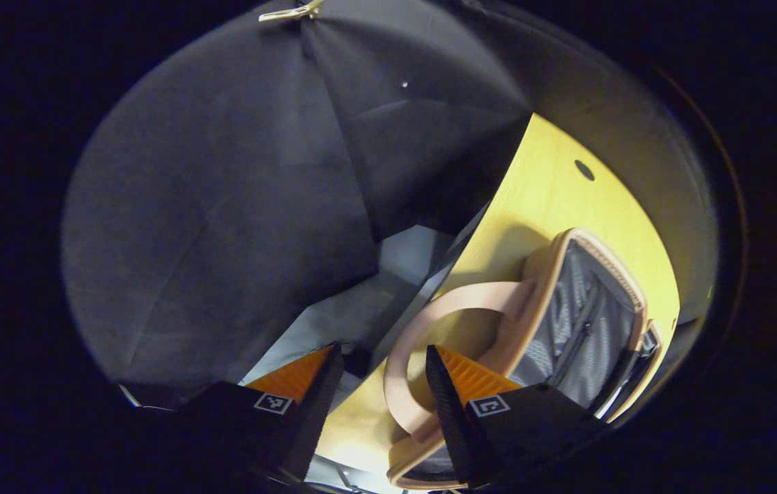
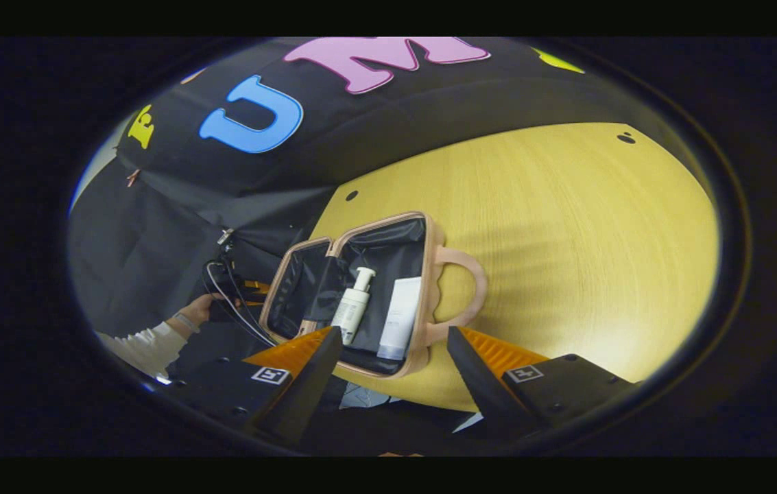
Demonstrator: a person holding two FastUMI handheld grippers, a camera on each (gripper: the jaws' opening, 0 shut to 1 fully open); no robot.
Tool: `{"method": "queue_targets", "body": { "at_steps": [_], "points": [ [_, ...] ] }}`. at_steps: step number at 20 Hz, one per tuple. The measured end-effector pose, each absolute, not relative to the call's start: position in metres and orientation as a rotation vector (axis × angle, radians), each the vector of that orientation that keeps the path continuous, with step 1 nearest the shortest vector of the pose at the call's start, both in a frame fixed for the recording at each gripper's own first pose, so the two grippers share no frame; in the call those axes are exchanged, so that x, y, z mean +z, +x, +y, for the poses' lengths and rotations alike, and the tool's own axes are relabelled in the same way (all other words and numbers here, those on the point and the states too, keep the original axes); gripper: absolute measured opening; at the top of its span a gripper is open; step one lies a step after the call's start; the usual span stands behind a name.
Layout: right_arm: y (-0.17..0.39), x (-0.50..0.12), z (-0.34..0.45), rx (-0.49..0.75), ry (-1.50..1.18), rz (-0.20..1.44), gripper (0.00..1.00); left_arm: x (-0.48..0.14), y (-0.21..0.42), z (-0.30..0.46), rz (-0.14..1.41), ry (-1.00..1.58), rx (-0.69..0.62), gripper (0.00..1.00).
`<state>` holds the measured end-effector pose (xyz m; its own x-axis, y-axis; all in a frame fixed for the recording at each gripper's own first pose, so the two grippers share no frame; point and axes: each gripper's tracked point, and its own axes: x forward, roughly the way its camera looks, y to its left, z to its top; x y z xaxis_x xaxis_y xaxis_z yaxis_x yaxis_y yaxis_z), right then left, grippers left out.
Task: First open the suitcase, pack the skin care products into it, and then close the suitcase.
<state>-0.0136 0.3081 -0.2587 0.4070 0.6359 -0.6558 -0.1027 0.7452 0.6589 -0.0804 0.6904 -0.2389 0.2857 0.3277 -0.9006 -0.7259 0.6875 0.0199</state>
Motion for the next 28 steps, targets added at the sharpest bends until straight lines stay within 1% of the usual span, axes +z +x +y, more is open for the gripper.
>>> {"method": "queue_targets", "body": {
  "at_steps": [2,3,4,5,6,8,11,13,15,18,21,26,28],
  "points": [
    [-0.017,-0.264,0.297,0.457,0.594,1.072,0.98,-0.253,-0.077,0.681,1.076,-0.494,0.719,0.70],
    [-0.018,-0.263,0.293,0.443,0.601,1.068,1.00,-0.253,-0.070,0.685,1.046,-0.486,0.734,0.47],
    [-0.019,-0.260,0.290,0.436,0.609,1.056,0.98,-0.253,-0.068,0.684,1.049,-0.468,0.710,0.24],
    [-0.020,-0.258,0.289,0.434,0.615,1.049,0.98,-0.252,-0.072,0.681,1.054,-0.449,0.699,0.18],
    [-0.021,-0.256,0.287,0.436,0.619,1.043,0.98,-0.250,-0.070,0.681,1.043,-0.445,0.699,0.16],
    [-0.021,-0.253,0.289,0.441,0.625,1.032,0.98,-0.242,-0.066,0.681,1.016,-0.443,0.689,0.15],
    [-0.015,-0.245,0.294,0.463,0.627,0.984,0.98,-0.220,-0.064,0.677,0.957,-0.415,0.641,0.15],
    [-0.012,-0.240,0.297,0.471,0.620,0.953,0.98,-0.194,-0.058,0.668,0.887,-0.435,0.617,0.13],
    [-0.011,-0.232,0.302,0.491,0.643,0.941,0.98,-0.154,-0.052,0.653,0.817,-0.390,0.566,0.10],
    [-0.006,-0.229,0.307,0.525,0.652,0.937,0.97,-0.098,-0.048,0.623,0.740,-0.320,0.481,0.06],
    [-0.002,-0.213,0.301,0.541,0.647,0.889,0.98,-0.049,-0.049,0.581,0.679,-0.281,0.410,0.06],
    [-0.012,-0.192,0.269,0.556,0.565,0.807,0.98,0.007,-0.041,0.498,0.600,-0.171,0.295,0.06],
    [-0.014,-0.190,0.250,0.558,0.525,0.796,0.98,0.026,-0.033,0.451,0.548,-0.162,0.229,0.06]
  ]
}}
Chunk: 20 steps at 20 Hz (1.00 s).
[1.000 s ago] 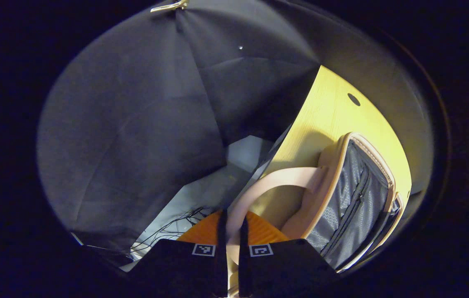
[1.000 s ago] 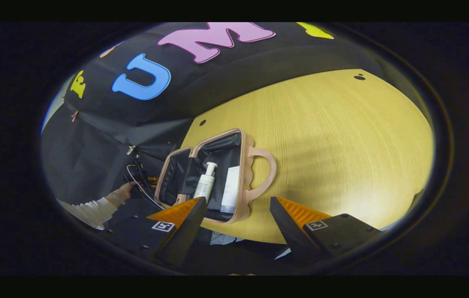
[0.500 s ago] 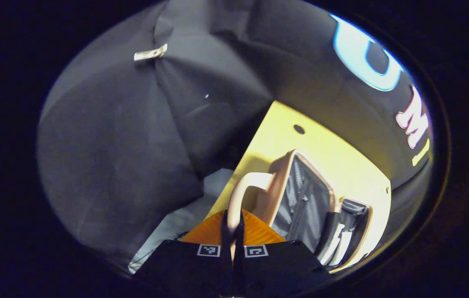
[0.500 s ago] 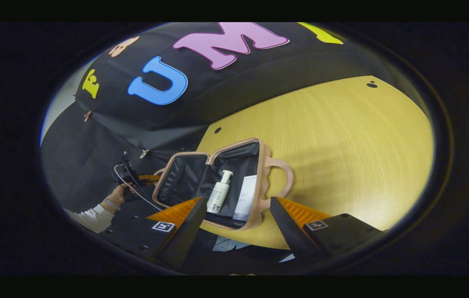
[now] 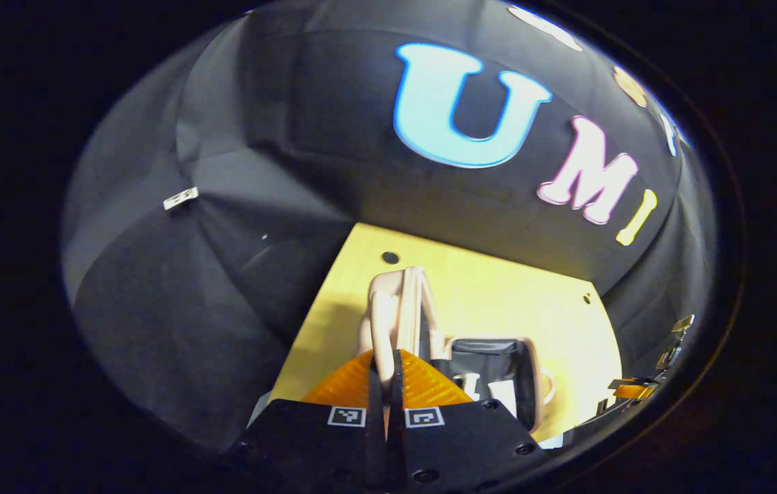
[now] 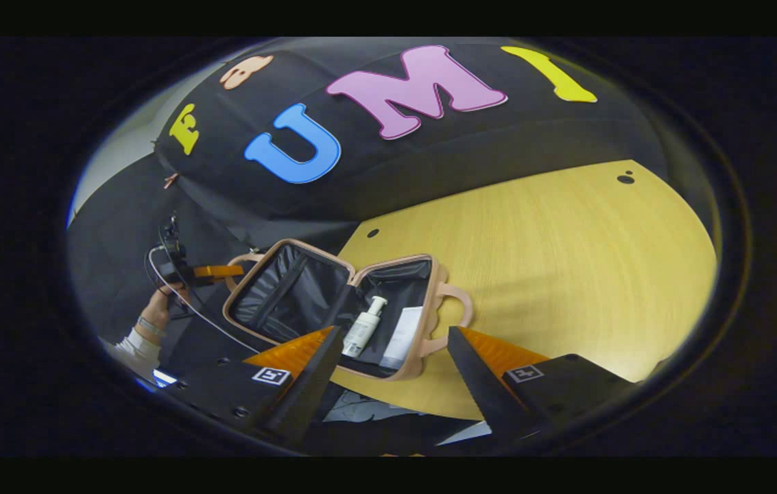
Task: First open the suitcase, pack the skin care products into it, and then close the suitcase.
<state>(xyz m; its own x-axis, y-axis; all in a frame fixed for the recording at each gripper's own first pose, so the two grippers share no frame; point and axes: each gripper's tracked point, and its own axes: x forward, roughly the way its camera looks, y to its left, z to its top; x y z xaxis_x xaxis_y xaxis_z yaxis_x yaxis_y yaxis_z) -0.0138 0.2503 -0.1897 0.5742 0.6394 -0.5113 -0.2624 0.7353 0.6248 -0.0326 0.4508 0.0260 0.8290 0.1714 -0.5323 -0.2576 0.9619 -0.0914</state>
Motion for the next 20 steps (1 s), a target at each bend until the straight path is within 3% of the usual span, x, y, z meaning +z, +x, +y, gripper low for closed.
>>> {"method": "queue_targets", "body": {
  "at_steps": [5,10,15,20],
  "points": [
    [-0.018,-0.183,0.207,0.538,0.523,0.772,0.97,0.043,-0.016,0.324,0.496,-0.197,0.024,0.06],
    [-0.021,-0.182,0.164,0.504,0.551,0.741,0.98,0.004,0.016,0.212,0.542,-0.302,-0.172,0.07],
    [-0.029,-0.180,0.124,0.465,0.553,0.717,0.98,-0.076,0.039,0.133,0.703,-0.248,-0.249,0.07],
    [-0.031,-0.170,0.061,0.379,0.493,0.666,0.97,-0.169,0.053,0.092,0.804,-0.097,-0.226,0.06]
  ]
}}
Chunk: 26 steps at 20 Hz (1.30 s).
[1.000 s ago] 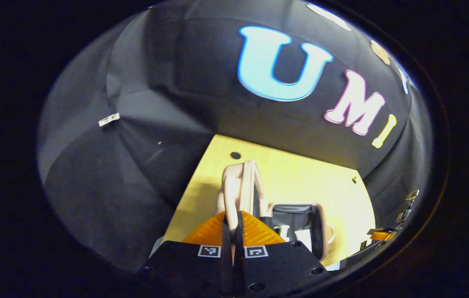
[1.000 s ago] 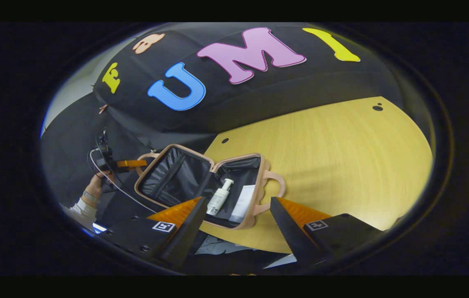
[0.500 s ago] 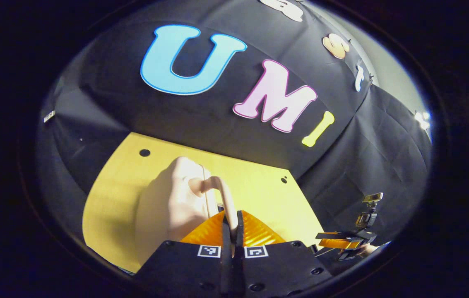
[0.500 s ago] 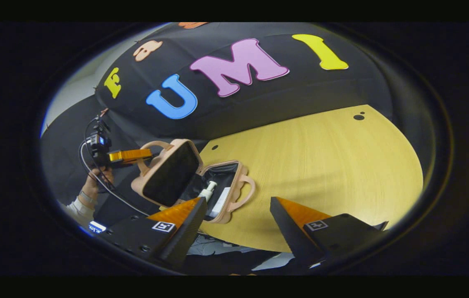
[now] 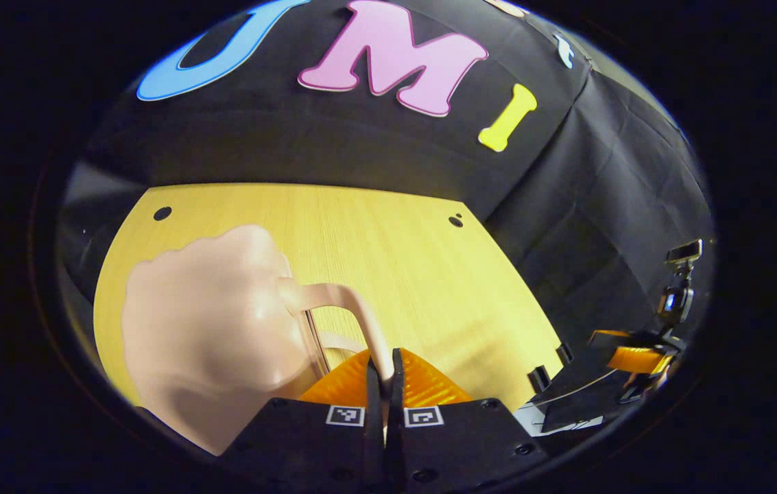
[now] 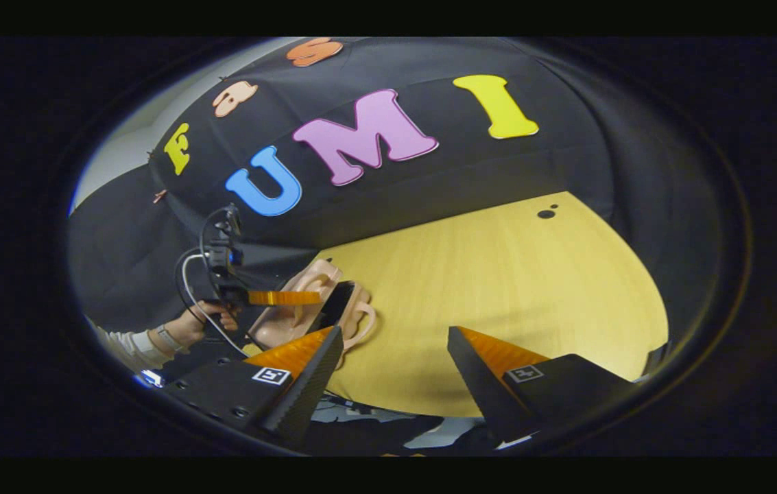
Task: First open the suitcase, pack the skin care products into it, and then close the suitcase.
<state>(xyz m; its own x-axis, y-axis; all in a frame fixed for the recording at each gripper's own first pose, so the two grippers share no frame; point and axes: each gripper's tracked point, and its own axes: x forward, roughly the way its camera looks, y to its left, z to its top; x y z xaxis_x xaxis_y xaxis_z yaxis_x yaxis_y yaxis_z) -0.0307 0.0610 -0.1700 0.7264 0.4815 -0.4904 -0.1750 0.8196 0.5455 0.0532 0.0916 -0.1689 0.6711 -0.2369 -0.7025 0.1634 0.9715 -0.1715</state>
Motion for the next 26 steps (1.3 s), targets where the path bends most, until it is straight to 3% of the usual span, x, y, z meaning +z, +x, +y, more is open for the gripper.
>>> {"method": "queue_targets", "body": {
  "at_steps": [7,11,12,13,14,15,16,20,26],
  "points": [
    [-0.024,-0.156,0.004,0.309,0.390,0.621,0.98,-0.226,0.057,0.080,0.920,-0.010,-0.197,0.09],
    [-0.008,-0.148,0.005,0.321,0.348,0.587,0.98,-0.223,0.054,0.072,0.911,0.026,-0.172,0.38],
    [-0.003,-0.146,0.008,0.326,0.333,0.574,0.97,-0.214,0.055,0.073,0.877,0.045,-0.157,0.52],
    [0.002,-0.142,0.010,0.332,0.315,0.561,0.97,-0.203,0.056,0.073,0.832,0.069,-0.142,0.60],
    [0.006,-0.138,0.012,0.338,0.297,0.546,0.98,-0.188,0.058,0.076,0.774,0.105,-0.119,0.77],
    [0.011,-0.134,0.014,0.343,0.277,0.526,0.98,-0.170,0.061,0.079,0.707,0.147,-0.092,0.84],
    [0.016,-0.129,0.016,0.344,0.257,0.503,0.97,-0.151,0.064,0.081,0.638,0.190,-0.066,0.97],
    [0.045,-0.089,0.022,0.341,0.150,0.353,0.98,-0.049,0.070,0.071,0.329,0.224,0.019,1.00],
    [0.082,-0.009,0.028,0.301,0.113,0.110,0.97,0.063,0.062,0.044,0.046,0.128,0.027,0.99]
  ]
}}
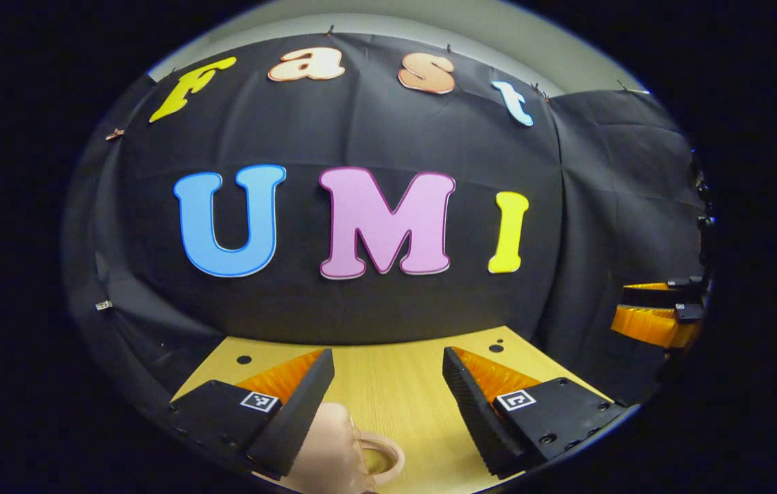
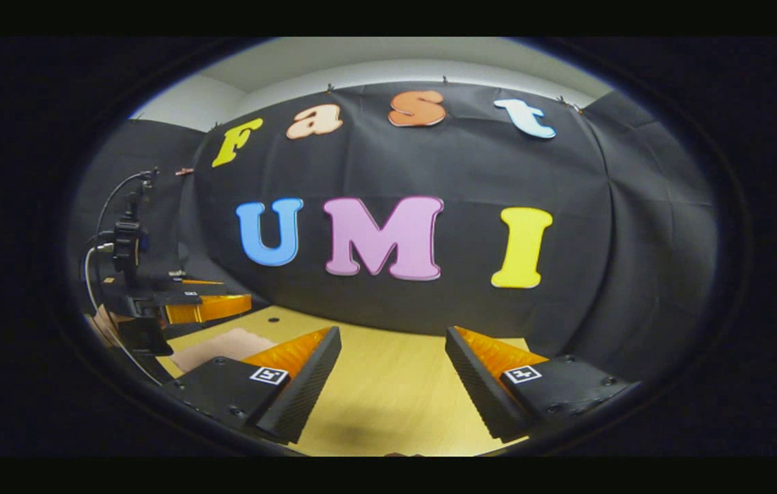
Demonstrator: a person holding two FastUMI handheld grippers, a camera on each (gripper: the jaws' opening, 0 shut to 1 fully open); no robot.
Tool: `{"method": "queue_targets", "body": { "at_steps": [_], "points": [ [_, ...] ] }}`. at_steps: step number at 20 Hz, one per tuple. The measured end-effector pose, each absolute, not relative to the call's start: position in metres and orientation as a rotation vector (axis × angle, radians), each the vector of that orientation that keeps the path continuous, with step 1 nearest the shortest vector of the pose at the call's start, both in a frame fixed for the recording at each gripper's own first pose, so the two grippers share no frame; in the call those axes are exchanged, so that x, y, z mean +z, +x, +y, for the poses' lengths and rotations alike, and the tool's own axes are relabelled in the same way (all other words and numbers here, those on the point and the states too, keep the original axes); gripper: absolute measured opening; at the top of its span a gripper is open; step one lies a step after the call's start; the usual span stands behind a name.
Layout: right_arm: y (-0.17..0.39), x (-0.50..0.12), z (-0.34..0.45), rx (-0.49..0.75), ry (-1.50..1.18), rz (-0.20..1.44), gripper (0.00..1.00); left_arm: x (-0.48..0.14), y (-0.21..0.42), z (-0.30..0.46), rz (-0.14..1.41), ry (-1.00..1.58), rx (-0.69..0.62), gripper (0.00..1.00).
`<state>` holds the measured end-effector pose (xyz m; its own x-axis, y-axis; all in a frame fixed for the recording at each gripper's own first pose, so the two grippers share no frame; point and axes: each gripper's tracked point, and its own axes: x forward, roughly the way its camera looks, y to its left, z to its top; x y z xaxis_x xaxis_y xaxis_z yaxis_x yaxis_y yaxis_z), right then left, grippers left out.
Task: First open the suitcase, pack the skin care products into it, and then close the suitcase.
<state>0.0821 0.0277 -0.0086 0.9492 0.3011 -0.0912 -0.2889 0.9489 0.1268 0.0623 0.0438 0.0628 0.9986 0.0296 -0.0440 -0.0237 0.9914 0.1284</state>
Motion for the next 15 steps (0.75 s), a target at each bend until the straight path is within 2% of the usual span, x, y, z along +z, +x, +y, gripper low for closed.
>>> {"method": "queue_targets", "body": {
  "at_steps": [3,5,14,15],
  "points": [
    [0.094,0.016,0.024,0.264,0.172,0.047,1.00,0.078,0.060,0.048,0.022,0.115,0.045,0.99],
    [0.101,0.023,0.019,0.239,0.183,0.027,0.97,0.075,0.064,0.050,0.029,0.103,0.066,0.99],
    [0.102,0.028,0.000,0.173,0.152,-0.010,0.98,0.091,0.065,0.045,-0.005,0.152,0.059,0.99],
    [0.102,0.030,-0.001,0.169,0.150,-0.017,0.90,0.093,0.065,0.043,-0.010,0.157,0.049,0.99]
  ]
}}
